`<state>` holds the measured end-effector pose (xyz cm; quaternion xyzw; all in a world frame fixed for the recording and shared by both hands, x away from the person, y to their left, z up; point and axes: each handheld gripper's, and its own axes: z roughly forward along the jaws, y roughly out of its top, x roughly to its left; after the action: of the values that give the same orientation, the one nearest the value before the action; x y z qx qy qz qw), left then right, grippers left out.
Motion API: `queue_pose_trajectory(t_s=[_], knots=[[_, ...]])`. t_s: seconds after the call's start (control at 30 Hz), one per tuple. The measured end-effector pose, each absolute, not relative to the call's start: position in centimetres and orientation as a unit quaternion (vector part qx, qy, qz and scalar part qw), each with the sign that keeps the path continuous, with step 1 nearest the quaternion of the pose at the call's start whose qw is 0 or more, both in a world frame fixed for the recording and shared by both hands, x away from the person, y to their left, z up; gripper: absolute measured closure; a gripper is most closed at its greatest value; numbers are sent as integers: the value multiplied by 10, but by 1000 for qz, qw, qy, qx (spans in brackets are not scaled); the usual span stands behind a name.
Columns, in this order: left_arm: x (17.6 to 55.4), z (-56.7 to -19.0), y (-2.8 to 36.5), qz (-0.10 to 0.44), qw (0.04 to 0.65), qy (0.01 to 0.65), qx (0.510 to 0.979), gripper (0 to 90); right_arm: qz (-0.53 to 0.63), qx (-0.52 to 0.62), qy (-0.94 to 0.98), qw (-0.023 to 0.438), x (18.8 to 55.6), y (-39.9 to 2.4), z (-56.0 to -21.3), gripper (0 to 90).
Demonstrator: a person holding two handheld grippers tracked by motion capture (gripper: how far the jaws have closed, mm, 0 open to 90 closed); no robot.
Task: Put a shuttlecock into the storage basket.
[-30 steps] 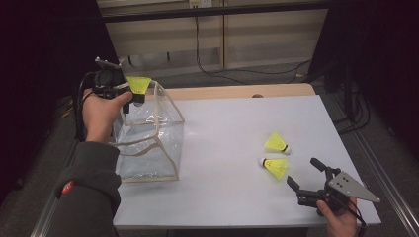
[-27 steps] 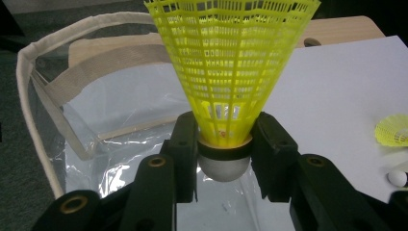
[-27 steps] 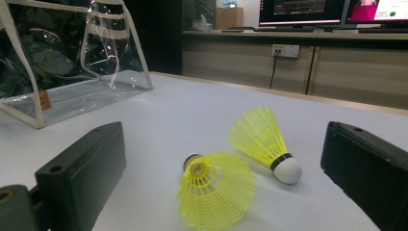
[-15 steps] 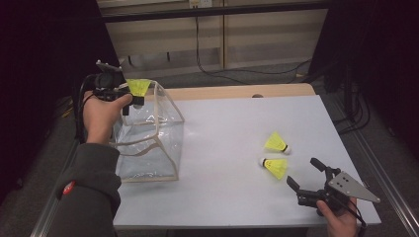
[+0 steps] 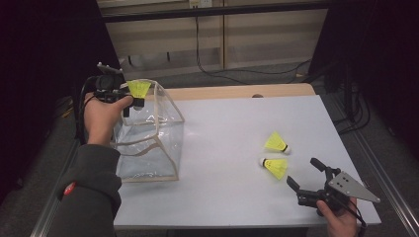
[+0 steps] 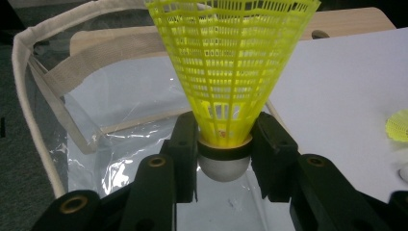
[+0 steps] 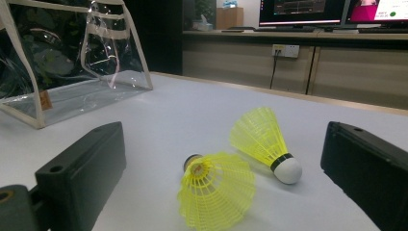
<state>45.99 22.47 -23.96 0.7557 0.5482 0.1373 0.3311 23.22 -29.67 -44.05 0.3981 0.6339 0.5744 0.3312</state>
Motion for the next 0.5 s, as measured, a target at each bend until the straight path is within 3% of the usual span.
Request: queue_pose_trajectory(t_s=[0.5], knots=[[460, -244, 228, 138, 327, 552, 754, 643, 575, 399, 633, 331, 232, -296, -440, 18]])
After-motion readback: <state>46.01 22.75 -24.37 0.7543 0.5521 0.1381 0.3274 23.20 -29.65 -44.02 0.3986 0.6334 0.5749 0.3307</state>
